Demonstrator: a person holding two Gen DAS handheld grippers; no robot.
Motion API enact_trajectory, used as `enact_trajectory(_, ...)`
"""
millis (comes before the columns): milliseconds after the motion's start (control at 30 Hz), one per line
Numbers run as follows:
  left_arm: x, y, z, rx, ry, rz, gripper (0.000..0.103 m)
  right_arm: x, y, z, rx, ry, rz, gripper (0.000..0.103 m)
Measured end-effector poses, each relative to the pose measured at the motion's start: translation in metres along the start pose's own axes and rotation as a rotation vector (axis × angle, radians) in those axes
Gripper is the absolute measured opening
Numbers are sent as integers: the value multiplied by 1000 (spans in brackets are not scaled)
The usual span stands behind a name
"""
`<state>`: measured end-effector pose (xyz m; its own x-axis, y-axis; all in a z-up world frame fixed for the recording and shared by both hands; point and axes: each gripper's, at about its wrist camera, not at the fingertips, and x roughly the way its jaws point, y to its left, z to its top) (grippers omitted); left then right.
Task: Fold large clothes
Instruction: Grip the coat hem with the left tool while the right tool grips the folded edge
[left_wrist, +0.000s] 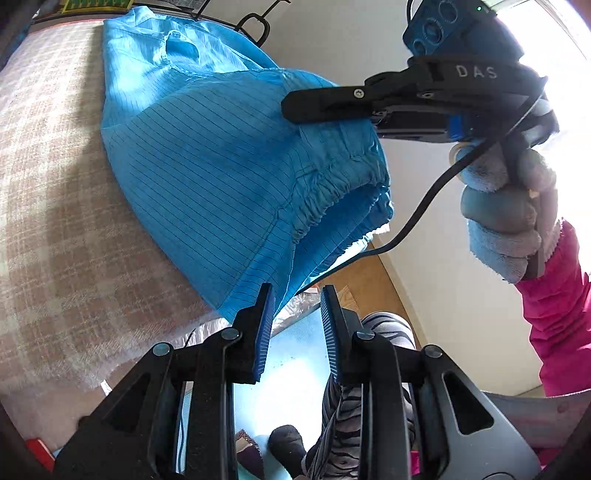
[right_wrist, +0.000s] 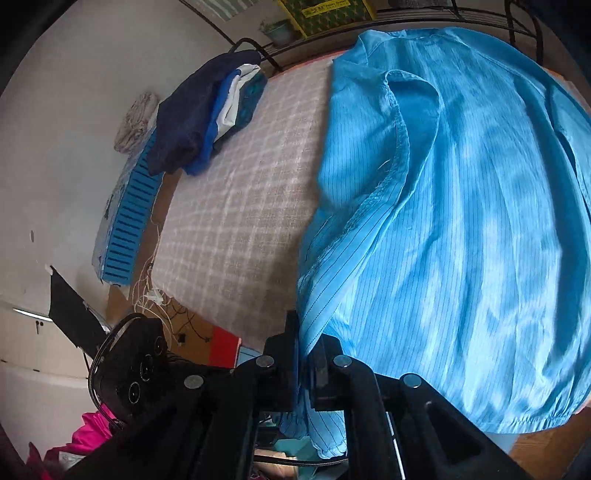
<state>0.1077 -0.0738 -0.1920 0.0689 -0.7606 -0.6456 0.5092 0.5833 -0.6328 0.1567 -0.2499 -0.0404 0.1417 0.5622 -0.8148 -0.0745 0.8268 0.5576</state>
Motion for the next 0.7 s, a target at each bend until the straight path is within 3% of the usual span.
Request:
enact_trajectory(133,-37,21,-5,-48,-73,100,25,14,-51,-19,198,-50,227,1)
enact_trajectory(200,-49,33,-1,-85,-108,133,25,34,-86,-34,328,-36,342,7)
enact_trajectory(233,-52,38,1,-101,-115,142,25,44,-98,-42,360,-27,328,8)
enact_trajectory(300,-54,43,4,-115,-120,161,25,59,-106,-56,332,19,187,24)
enact_trajectory(500,-43,44,17,-87,-113,211,25,57,-82,-68,166,59,77,29)
enact_trajectory(633,-22,38,33,-58,-114,258,25,27,-64,-49,78,-10,10,29)
enact_trajectory(700,-7,36,41,-47,-95,248,25,9,-59,-30,20,-70,-26,40)
